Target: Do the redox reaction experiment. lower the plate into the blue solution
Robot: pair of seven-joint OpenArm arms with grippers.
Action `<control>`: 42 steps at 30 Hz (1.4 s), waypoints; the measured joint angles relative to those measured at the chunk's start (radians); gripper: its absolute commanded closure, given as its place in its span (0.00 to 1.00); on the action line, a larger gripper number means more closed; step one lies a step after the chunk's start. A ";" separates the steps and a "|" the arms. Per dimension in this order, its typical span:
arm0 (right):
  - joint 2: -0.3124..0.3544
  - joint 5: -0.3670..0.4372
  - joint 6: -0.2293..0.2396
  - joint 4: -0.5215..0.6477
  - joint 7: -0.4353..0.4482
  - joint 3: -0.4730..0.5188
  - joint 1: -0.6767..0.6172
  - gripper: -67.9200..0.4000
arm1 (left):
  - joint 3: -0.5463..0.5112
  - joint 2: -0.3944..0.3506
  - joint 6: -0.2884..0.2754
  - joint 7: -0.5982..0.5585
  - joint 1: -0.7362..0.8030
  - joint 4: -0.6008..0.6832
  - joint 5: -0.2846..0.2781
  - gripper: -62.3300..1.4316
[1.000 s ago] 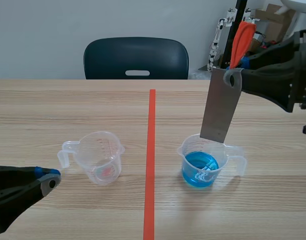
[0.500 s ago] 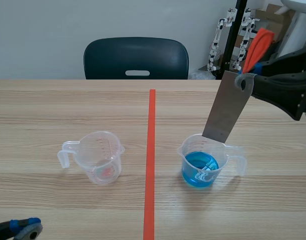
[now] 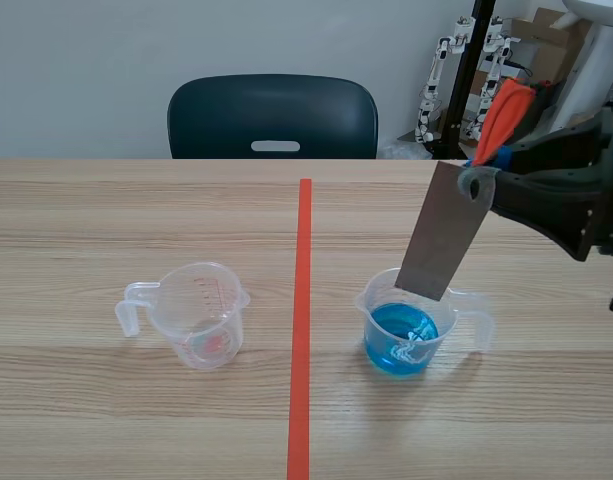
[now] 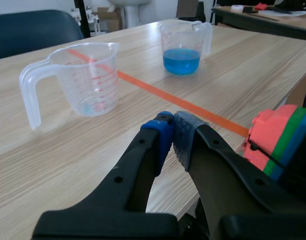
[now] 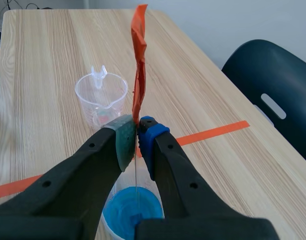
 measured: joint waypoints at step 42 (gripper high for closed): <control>-0.188 -0.038 0.000 -0.156 -0.102 -0.032 0.007 0.99 | 0.000 0.002 -0.012 0.005 -0.082 0.036 0.026 0.24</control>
